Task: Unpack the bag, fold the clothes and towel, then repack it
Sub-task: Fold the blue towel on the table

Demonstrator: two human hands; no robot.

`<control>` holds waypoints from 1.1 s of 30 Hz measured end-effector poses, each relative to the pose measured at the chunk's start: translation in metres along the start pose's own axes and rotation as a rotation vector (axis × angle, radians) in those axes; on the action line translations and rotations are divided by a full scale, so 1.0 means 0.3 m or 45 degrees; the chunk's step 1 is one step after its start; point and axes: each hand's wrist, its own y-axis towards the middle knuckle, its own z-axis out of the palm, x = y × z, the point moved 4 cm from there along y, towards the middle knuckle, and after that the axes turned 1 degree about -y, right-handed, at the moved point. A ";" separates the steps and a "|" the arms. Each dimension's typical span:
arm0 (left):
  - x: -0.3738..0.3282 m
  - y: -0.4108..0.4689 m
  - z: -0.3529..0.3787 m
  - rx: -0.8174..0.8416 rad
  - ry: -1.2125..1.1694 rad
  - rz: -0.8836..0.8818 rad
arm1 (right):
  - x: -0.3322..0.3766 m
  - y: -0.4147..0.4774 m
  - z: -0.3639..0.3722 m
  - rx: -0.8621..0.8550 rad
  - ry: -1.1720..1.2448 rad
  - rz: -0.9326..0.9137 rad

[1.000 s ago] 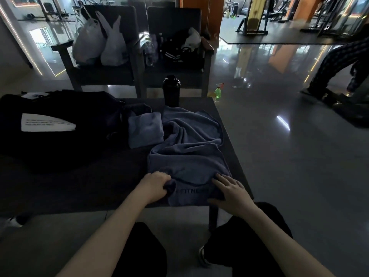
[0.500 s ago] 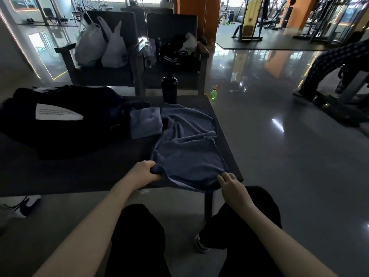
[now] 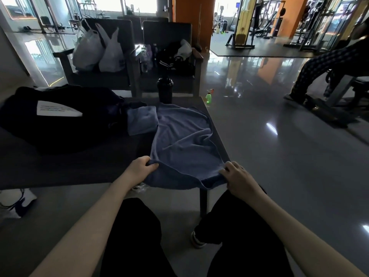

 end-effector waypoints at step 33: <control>-0.219 0.378 -0.111 -0.460 0.086 -0.086 | -0.374 0.329 0.021 -0.385 1.176 1.147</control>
